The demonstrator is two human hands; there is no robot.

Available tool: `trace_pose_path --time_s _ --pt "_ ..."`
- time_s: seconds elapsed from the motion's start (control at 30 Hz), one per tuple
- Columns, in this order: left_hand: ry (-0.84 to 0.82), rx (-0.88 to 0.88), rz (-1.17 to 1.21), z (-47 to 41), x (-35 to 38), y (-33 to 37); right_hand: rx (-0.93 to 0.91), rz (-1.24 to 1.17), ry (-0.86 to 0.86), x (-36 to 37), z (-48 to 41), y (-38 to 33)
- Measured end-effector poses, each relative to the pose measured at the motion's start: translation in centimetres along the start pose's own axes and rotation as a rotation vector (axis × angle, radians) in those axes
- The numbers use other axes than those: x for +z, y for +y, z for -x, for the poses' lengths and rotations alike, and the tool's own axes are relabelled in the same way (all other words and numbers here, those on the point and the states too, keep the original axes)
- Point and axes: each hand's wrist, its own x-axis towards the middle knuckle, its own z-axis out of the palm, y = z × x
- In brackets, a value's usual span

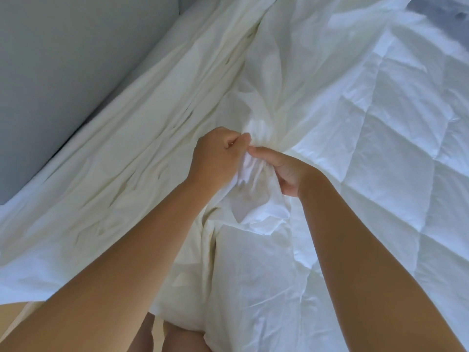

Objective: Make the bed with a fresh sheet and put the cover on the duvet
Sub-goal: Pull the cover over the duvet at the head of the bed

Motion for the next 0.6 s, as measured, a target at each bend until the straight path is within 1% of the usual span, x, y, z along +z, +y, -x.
trace_pose_path --time_s 0.07,0.1,0.2,0.27,0.3,0.33,0.4,0.43,0.47,0.5,0.53,0.6 --pt "0.091 -0.047 0.045 0.1 -0.7 -0.8 -0.049 -0.060 0.045 -0.5 0.1 0.2" --pt "0.079 -0.090 0.022 0.2 -0.9 -1.4 -0.107 -0.141 0.052 -0.6 0.1 0.3" --pt "-0.108 -0.252 -0.093 1.2 -0.2 -3.8 -0.265 -0.426 -0.040 0.0 0.0 1.1" --pt "-0.223 -0.258 -0.136 1.9 0.9 -5.0 -0.282 -0.516 -0.018 0.3 -0.2 1.5" --pt "-0.264 -0.253 -0.164 2.1 1.5 -5.6 -0.262 -0.518 0.016 0.2 -0.3 1.6" --pt "-0.284 -0.269 -0.206 2.3 1.9 -6.2 -0.221 -0.465 0.062 0.0 -0.2 1.7" --pt "-0.305 -0.395 -0.354 2.5 2.3 -7.5 -0.130 -0.242 0.161 -0.7 -0.1 1.9" --pt "-0.279 -0.430 -0.431 2.7 2.2 -8.0 -0.101 -0.141 0.198 -1.1 0.0 2.2" --pt "-0.232 -0.420 -0.500 2.9 2.2 -8.4 -0.081 -0.076 0.226 -1.6 0.2 2.5" --pt "-0.190 -0.405 -0.552 3.1 2.0 -8.9 -0.061 -0.046 0.225 -1.9 0.5 2.8" --pt "-0.161 -0.417 -0.606 3.3 1.9 -9.5 -0.035 -0.042 0.187 -2.2 0.8 3.0" --pt "-0.173 -0.539 -0.672 3.2 1.4 -10.6 0.034 -0.011 0.108 -2.6 1.1 3.2"
